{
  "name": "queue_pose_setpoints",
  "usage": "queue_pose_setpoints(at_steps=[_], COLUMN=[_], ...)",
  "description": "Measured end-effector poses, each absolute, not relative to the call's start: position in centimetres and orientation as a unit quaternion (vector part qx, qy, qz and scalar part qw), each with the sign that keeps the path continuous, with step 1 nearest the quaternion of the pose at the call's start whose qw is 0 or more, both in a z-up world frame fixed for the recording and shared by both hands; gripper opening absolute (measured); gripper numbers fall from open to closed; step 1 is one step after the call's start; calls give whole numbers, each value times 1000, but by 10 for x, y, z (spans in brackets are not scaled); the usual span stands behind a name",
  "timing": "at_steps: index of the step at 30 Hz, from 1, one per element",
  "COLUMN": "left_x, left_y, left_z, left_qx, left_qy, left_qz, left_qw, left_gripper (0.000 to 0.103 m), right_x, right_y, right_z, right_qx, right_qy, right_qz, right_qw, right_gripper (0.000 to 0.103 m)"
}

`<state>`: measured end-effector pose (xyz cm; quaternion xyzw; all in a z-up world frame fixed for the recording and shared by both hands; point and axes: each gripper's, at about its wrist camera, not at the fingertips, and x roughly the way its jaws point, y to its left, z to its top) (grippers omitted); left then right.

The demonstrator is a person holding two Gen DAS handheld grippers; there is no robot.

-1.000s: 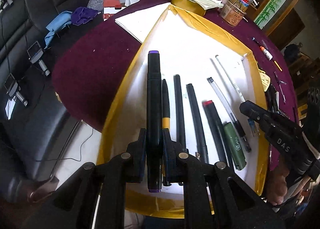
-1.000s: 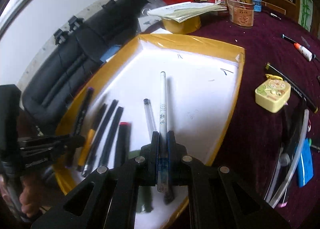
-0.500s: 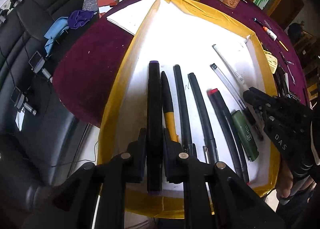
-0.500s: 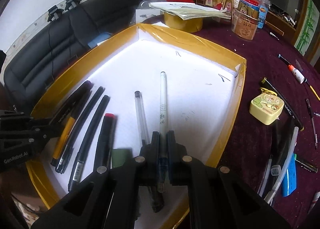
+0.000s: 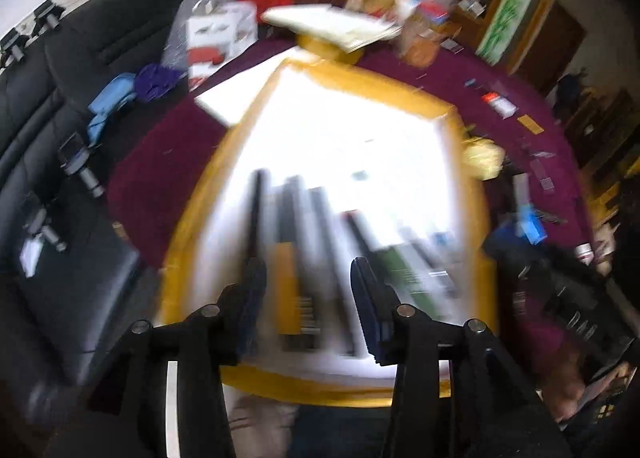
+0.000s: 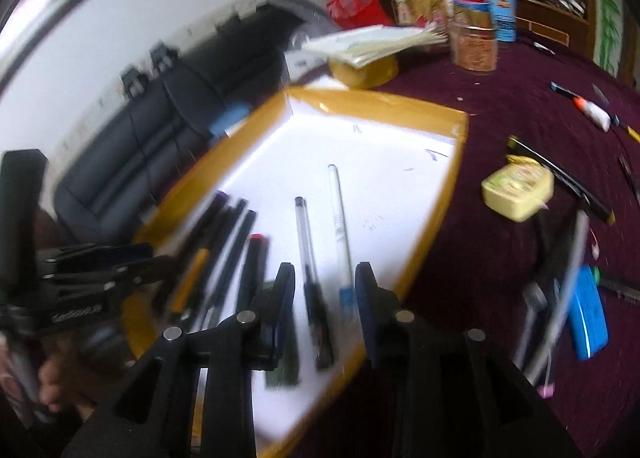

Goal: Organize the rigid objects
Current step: 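Move both open tools back over the pen pile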

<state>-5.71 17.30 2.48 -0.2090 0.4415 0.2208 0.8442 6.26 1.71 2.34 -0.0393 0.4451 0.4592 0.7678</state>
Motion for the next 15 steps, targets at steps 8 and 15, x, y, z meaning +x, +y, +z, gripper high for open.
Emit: queue_pose_setpoints(at_steps=[8, 15], left_x=[-16, 13], left_y=[70, 17], left_z=[30, 21], left_qx=[-181, -154], left_qy=[429, 457], left_qz=[106, 68], left_qw=[878, 874], left_gripper=[55, 55], right_x=[50, 64], right_y=[-86, -146], right_z=[12, 11], right_qx=[53, 91], right_qy=[449, 444], right_qz=[434, 384], right_qw=[779, 805], right_gripper=[28, 32])
